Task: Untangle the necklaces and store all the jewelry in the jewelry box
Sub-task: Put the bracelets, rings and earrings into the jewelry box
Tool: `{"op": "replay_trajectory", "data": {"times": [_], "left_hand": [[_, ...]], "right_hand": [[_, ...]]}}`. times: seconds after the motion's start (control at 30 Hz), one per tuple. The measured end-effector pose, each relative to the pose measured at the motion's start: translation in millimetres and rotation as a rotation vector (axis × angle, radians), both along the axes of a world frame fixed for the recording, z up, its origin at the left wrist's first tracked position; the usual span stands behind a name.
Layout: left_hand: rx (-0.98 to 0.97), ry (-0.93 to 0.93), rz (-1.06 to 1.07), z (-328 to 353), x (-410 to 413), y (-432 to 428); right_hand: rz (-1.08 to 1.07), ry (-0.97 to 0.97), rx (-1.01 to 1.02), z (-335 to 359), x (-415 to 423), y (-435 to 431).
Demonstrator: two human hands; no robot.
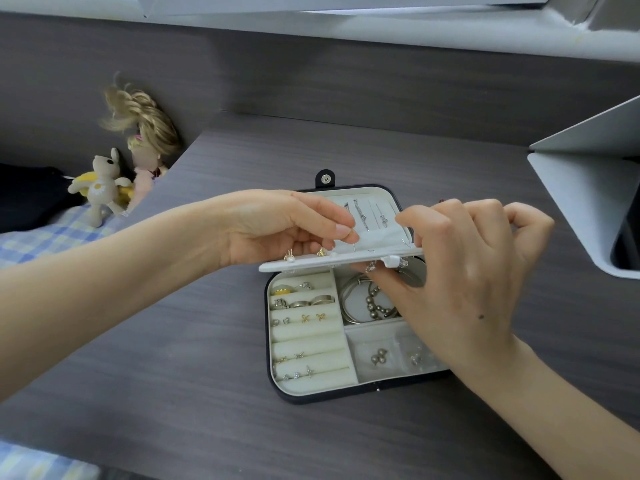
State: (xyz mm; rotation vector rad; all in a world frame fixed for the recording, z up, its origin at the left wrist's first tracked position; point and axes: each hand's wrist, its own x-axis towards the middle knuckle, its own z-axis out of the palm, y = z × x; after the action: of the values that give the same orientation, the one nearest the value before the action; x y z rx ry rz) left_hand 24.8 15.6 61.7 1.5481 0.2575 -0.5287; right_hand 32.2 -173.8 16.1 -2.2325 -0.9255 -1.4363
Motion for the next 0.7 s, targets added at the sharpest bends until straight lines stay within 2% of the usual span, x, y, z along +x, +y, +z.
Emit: {"op": "replay_trajectory", "data": {"times": [0.2, 0.7], "left_hand": [[0.109, 0.053, -0.018, 7, -1, -11], [0.05, 0.107, 0.034, 13, -5, -9]], "right_hand": [[-0.019, -0.008, -0.003, 0, 0, -1], [-0.014, -0.01, 0.011, 1, 0, 0]]}}
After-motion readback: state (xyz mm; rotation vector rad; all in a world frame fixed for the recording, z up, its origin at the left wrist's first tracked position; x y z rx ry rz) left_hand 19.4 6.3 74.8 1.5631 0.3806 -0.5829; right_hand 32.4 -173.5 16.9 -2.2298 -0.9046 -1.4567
